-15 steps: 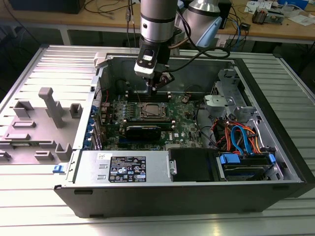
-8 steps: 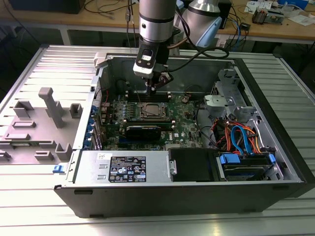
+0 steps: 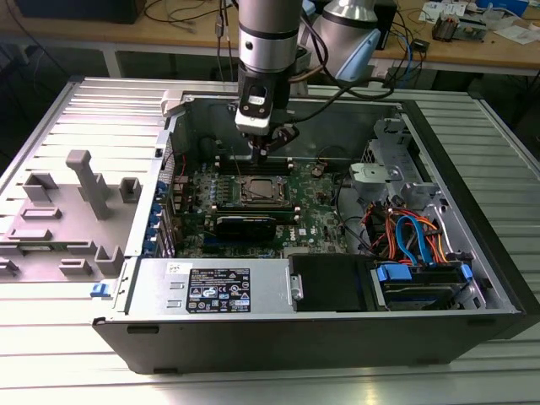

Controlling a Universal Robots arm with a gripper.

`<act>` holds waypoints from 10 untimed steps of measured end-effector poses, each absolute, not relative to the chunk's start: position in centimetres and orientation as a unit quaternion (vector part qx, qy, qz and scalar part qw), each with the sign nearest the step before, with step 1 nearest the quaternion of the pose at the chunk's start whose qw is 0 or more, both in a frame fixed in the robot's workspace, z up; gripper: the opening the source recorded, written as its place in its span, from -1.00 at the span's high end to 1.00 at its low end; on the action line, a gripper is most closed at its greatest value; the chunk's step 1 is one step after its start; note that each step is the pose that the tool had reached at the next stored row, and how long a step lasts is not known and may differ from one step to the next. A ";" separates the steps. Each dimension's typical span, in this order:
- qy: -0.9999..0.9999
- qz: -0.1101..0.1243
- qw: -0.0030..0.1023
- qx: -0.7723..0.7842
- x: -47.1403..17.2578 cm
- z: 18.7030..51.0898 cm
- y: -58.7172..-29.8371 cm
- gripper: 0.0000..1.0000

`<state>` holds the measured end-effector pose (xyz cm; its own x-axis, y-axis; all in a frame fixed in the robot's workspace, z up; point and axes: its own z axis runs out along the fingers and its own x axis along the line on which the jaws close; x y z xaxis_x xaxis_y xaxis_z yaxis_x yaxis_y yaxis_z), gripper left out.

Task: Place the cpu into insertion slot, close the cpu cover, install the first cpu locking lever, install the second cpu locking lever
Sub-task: 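Install the first cpu locking lever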

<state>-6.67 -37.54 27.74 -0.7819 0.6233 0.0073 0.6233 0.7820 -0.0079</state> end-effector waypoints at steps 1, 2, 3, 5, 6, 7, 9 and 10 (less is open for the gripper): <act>-0.948 0.003 0.005 -0.317 -6.7 27.7 -37.5 0.79; -0.954 0.003 0.005 -0.300 -6.7 27.7 -37.5 0.79; -0.958 0.003 0.005 -0.286 -6.7 27.7 -37.5 0.79; -0.964 0.003 0.005 -0.264 -6.7 27.7 -37.5 0.79; -0.968 0.003 0.004 -0.251 -6.7 27.7 -37.5 0.79; -0.970 0.003 0.004 -0.243 -6.7 27.7 -37.5 0.79; -0.975 0.002 0.003 -0.224 -6.7 27.7 -37.5 0.79; -0.975 0.002 0.001 -0.223 -6.7 27.7 -37.5 0.79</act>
